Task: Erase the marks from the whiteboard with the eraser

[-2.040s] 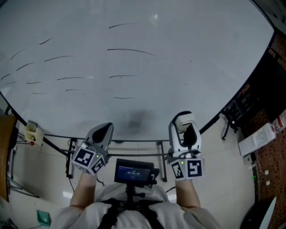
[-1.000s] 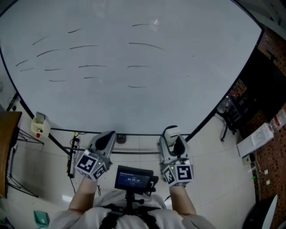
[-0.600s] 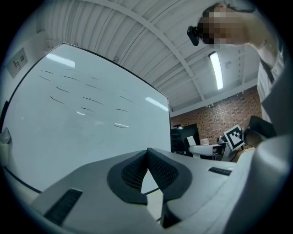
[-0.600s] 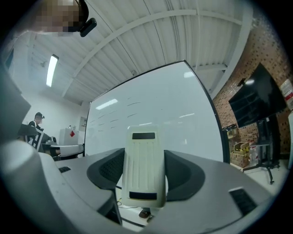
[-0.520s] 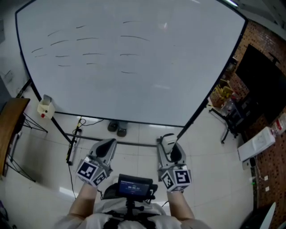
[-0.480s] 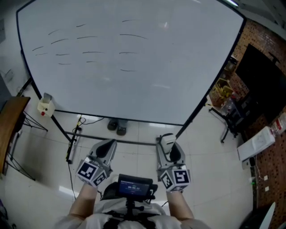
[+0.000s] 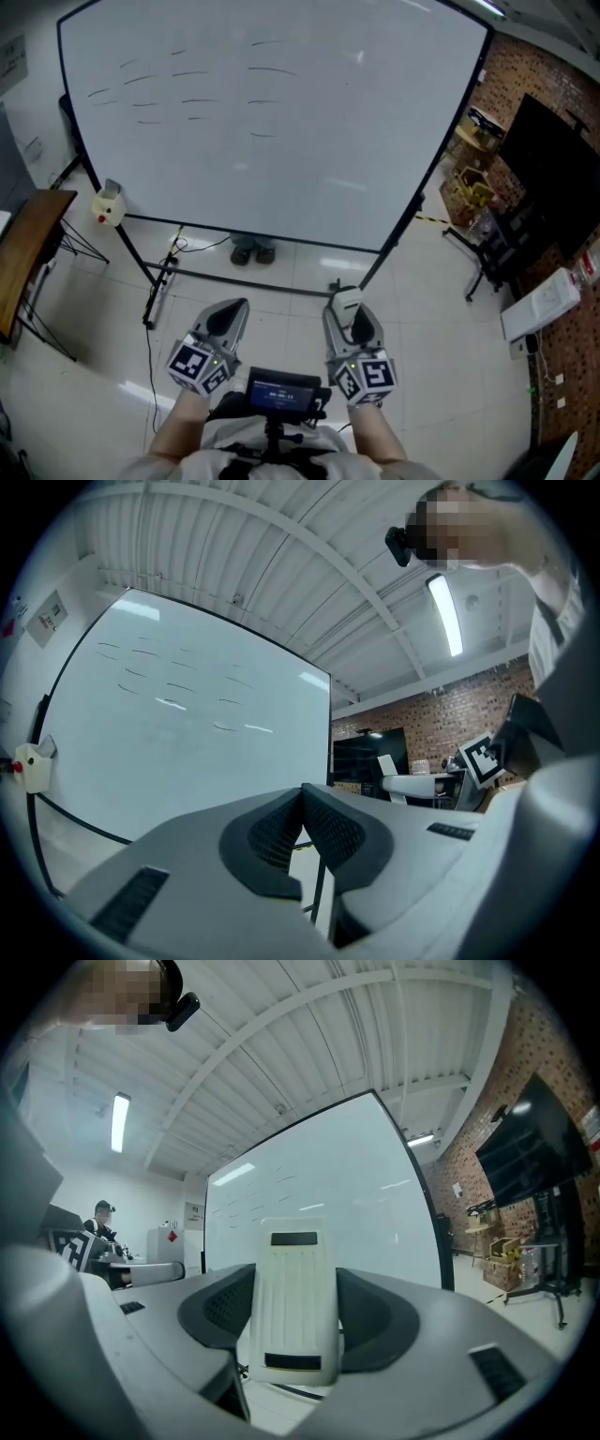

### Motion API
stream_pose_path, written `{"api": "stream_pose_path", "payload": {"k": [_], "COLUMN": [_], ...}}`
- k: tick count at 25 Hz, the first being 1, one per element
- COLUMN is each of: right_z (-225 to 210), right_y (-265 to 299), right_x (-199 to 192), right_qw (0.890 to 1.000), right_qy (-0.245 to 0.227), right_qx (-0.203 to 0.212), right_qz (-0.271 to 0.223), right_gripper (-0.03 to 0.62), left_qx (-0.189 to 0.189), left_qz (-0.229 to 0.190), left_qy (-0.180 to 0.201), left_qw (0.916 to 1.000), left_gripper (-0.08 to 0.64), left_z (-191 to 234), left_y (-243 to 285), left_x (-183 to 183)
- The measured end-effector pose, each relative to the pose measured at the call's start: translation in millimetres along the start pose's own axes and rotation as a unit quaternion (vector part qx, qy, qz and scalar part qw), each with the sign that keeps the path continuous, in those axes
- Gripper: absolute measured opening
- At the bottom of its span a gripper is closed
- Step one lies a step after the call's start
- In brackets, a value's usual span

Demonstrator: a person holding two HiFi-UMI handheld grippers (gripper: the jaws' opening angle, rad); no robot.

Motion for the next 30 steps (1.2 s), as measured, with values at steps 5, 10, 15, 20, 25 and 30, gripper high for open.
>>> {"api": "stream_pose_path", "payload": {"k": [5,10,15,20,25,30], "right_z": [-2,9,23,36,45,52], "right_y": [1,14,23,27,31,37], "right_x": [8,15,13,4,-2,-2], "right_qw": [1.0,1.0,1.0,1.0,0.999,0.999], "right_qy": [-0.005,-0.008,-0.01,-0.024,-0.03,-0.035], "right_qx": [-0.01,-0.006,-0.012,-0.016,-0.021,-0.019], "right_qz": [0.001,-0.013,-0.016,-0.001,0.007,0.005], "right_gripper": [0.261,0.262,0.262,0.262,0.261,0.261], "left_qx": [-0.005,-0.013,-0.019,-0.009,-0.02,-0.013], "left_qz": [-0.001,-0.009,-0.011,-0.008,-0.009,-0.012], "left_qy": [0.013,0.021,0.019,0.005,0.009,0.002], "left_qw": [0.9999,0.9996,0.9996,0.9999,0.9997,0.9998], "left_gripper": [-0.008,-0.008,-0.008,-0.008,-0.008,-0.008], "left_z": [0,15,32,50,59,69], "left_y": [8,16,11,5,2,-1], "left_x": [10,23,28,23,28,28]}}
Point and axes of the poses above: the fingertips, and each gripper's own axes: y forward along the fingers, z to its left, x out of its top, the point moved 2 cm from there along -y, backward along the fingers, and after that the axes turned 14 degrees about -z, right-handed, at the moved point
